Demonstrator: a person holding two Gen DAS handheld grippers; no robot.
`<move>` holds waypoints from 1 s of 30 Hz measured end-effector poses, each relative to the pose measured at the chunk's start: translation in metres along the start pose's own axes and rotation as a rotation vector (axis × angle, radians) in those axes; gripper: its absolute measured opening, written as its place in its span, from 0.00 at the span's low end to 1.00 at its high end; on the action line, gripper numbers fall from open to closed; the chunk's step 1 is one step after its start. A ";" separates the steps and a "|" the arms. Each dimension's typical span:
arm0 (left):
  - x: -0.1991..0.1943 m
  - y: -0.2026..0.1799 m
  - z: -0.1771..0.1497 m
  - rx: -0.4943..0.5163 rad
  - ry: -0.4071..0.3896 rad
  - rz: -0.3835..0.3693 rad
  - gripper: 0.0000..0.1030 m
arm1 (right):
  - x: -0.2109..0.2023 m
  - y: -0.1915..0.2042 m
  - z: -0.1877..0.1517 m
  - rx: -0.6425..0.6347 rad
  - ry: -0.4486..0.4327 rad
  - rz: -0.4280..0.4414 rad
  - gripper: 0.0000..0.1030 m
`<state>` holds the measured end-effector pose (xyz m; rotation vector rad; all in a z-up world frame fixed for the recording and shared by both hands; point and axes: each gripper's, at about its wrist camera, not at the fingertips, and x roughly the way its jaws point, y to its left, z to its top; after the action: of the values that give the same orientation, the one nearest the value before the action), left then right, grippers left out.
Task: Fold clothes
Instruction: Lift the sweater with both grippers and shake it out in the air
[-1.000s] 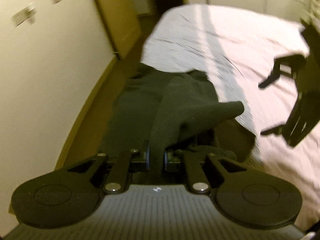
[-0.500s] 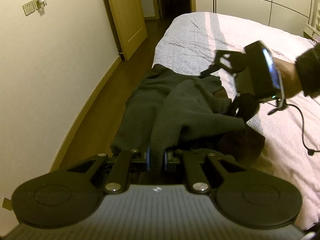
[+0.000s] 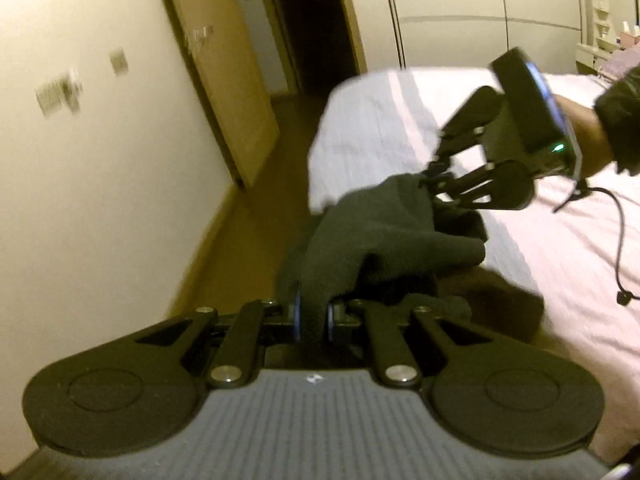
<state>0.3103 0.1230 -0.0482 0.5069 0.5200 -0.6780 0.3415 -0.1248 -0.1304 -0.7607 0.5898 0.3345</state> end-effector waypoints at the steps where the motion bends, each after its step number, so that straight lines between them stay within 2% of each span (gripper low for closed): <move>1: -0.007 -0.002 0.010 0.012 -0.026 0.007 0.08 | -0.014 -0.012 0.003 0.031 -0.009 -0.035 0.02; 5: -0.039 -0.026 0.045 0.056 -0.128 0.012 0.08 | -0.084 -0.049 0.002 0.129 -0.056 -0.145 0.01; 9: -0.073 -0.090 0.074 0.103 -0.207 -0.028 0.08 | -0.168 -0.065 -0.022 0.205 -0.100 -0.235 0.01; 13: -0.120 -0.167 0.097 0.154 -0.283 -0.082 0.08 | -0.275 -0.069 -0.069 0.278 -0.121 -0.329 0.01; 17: -0.164 -0.252 0.118 0.201 -0.358 -0.179 0.08 | -0.400 -0.057 -0.128 0.325 -0.098 -0.432 0.01; 20: -0.191 -0.317 0.133 0.237 -0.392 -0.292 0.08 | -0.491 -0.037 -0.177 0.371 -0.051 -0.520 0.01; 25: -0.215 -0.412 0.157 0.285 -0.416 -0.569 0.08 | -0.632 -0.004 -0.243 0.480 0.083 -0.689 0.01; 28: -0.226 -0.455 0.170 0.335 -0.446 -0.758 0.08 | -0.712 0.021 -0.258 0.545 0.186 -0.820 0.01; 30: -0.234 -0.481 0.176 0.379 -0.479 -0.883 0.08 | -0.763 0.048 -0.255 0.586 0.259 -0.932 0.01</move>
<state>-0.1288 -0.1977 0.0976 0.4312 0.1317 -1.7158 -0.3804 -0.3331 0.1618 -0.4371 0.4791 -0.7796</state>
